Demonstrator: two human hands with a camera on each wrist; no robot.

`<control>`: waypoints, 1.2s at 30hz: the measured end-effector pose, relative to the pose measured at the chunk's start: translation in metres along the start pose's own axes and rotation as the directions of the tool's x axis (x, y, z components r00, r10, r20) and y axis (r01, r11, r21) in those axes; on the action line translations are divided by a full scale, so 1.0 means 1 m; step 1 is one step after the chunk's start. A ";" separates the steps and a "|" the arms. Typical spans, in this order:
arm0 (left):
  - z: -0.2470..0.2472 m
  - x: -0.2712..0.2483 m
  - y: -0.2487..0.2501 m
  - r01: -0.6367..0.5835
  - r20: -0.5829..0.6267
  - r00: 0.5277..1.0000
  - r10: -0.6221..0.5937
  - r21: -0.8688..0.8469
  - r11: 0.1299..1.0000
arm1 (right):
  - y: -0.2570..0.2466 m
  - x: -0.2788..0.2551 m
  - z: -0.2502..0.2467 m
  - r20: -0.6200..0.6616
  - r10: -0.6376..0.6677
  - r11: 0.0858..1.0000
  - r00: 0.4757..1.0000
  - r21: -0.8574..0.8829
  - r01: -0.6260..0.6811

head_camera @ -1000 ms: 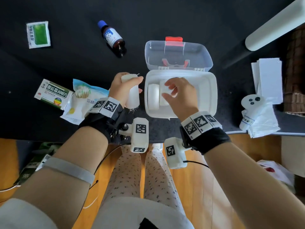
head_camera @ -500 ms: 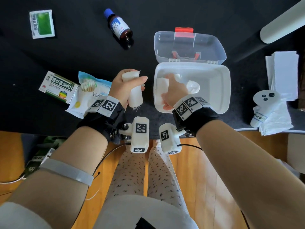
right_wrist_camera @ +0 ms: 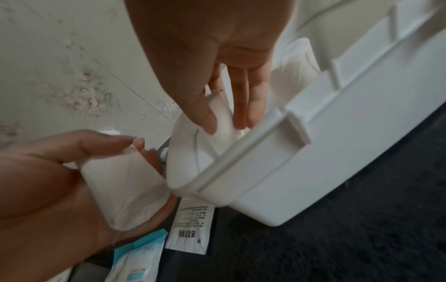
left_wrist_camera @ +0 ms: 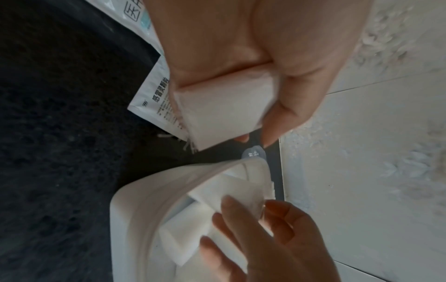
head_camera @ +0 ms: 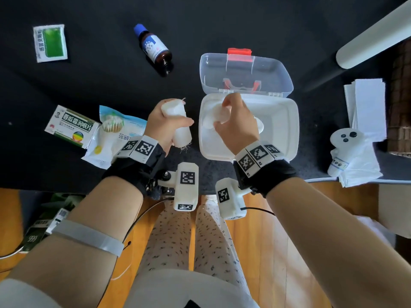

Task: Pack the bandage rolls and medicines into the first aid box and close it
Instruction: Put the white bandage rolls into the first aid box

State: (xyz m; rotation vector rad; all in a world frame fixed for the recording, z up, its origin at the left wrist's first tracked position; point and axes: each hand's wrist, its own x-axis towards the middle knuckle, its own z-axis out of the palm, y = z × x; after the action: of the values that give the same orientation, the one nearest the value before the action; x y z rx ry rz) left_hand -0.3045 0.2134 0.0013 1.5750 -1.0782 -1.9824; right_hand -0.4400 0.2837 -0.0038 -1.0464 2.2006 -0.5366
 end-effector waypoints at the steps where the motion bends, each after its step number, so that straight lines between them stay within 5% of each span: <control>1: -0.001 0.001 -0.001 0.000 0.002 1.000 0.000 0.007 1.000 | -0.002 0.004 0.001 -0.014 -0.013 1.000 1.000 -0.004 0.013; 8: -0.009 0.006 -0.004 0.013 -0.019 1.000 -0.013 0.008 1.000 | -0.003 0.016 0.010 0.011 -0.018 1.000 1.000 -0.020 0.019; 14: 0.001 0.004 -0.006 0.030 0.022 0.999 -0.031 0.040 0.999 | 0.000 0.005 -0.002 -0.045 0.110 0.991 0.993 0.076 -0.106; 22: 0.008 0.006 -0.011 0.027 0.082 0.995 -0.050 0.269 0.963 | 0.000 0.002 0.007 0.056 0.118 0.990 0.991 -0.077 -0.114; 36: 0.005 0.006 -0.003 0.004 0.203 0.975 -0.094 0.405 0.914 | 0.004 0.021 0.007 0.193 0.271 0.938 0.943 -0.275 -0.213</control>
State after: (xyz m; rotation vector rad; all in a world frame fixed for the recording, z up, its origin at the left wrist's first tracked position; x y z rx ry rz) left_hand -0.3107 0.2128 -0.0042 1.6136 -1.6392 -2.1013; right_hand -0.4474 0.2688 -0.0192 -0.8893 2.1842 -0.0227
